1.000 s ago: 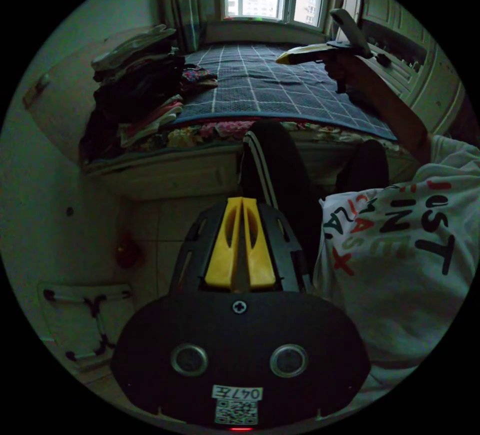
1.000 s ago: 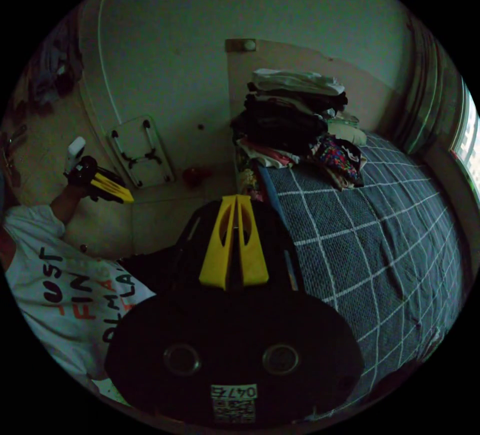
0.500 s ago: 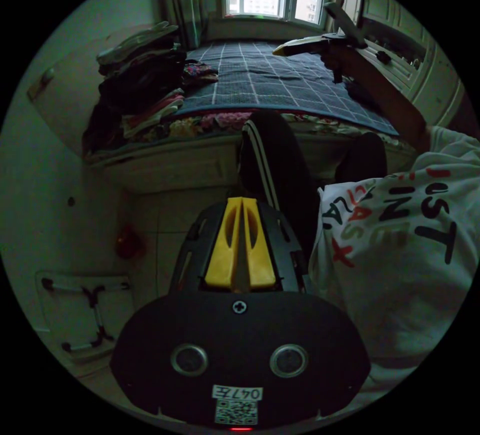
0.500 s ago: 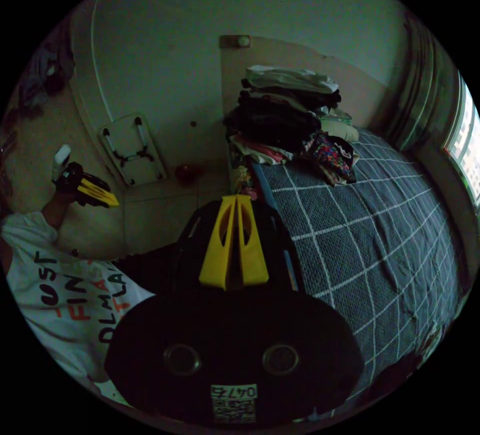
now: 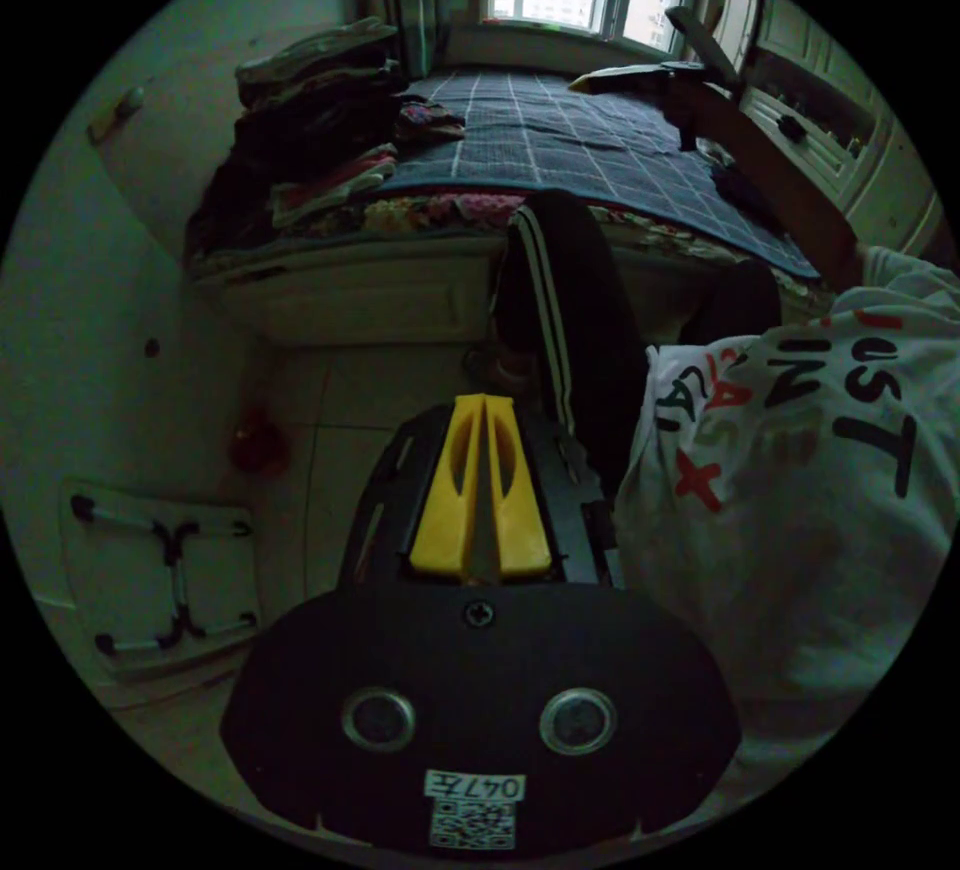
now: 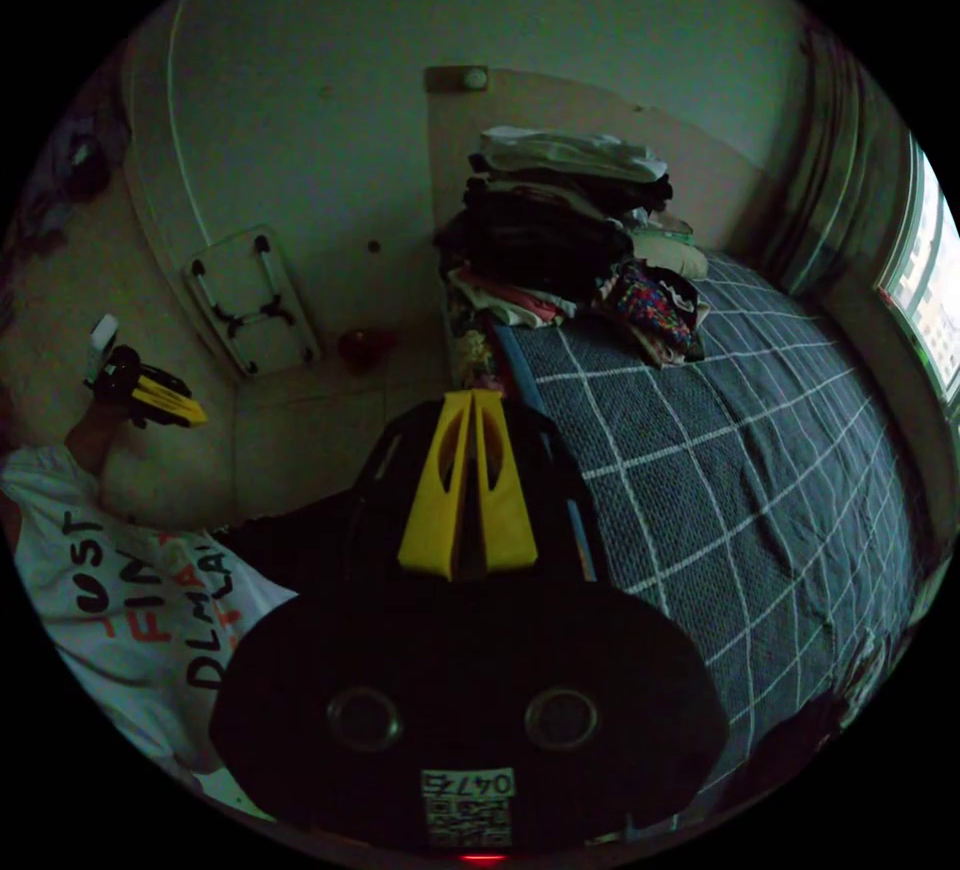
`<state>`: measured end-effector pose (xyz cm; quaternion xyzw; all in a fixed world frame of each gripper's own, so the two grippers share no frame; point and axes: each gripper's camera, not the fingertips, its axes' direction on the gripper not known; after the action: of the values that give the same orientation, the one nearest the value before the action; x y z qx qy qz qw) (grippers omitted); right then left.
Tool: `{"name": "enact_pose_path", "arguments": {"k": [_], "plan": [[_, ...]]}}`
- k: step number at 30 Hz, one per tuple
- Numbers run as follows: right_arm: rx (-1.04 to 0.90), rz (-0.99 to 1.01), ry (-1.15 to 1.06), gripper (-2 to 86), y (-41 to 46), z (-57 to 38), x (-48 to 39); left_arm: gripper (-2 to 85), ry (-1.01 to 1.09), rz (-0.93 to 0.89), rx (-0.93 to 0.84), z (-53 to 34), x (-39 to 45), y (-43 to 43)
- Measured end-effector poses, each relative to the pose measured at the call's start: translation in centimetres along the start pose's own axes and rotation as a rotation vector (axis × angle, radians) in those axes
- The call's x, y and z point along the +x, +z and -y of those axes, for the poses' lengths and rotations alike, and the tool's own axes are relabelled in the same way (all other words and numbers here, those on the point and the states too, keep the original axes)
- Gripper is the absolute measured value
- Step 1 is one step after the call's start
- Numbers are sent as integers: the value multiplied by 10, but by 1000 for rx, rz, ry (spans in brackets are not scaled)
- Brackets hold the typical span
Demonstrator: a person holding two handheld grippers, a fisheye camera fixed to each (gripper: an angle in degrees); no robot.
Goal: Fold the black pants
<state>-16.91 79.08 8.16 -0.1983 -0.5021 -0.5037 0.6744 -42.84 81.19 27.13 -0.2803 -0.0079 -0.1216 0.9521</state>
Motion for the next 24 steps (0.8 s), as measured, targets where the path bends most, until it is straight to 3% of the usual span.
{"name": "enact_pose_path", "arguments": {"k": [13, 17, 24], "plan": [[21, -82, 72, -11, -65, -99, 22, -9, -32, -78, 15, 99, 67, 37], [-3, -318, 118, -4, -90, -158, 35, -9, 61, -106, 51, 178, 109, 60], [82, -475, 366, 53, -134, -296, 78, -9, 391, -176, 170, 370, 231, 98]]}}
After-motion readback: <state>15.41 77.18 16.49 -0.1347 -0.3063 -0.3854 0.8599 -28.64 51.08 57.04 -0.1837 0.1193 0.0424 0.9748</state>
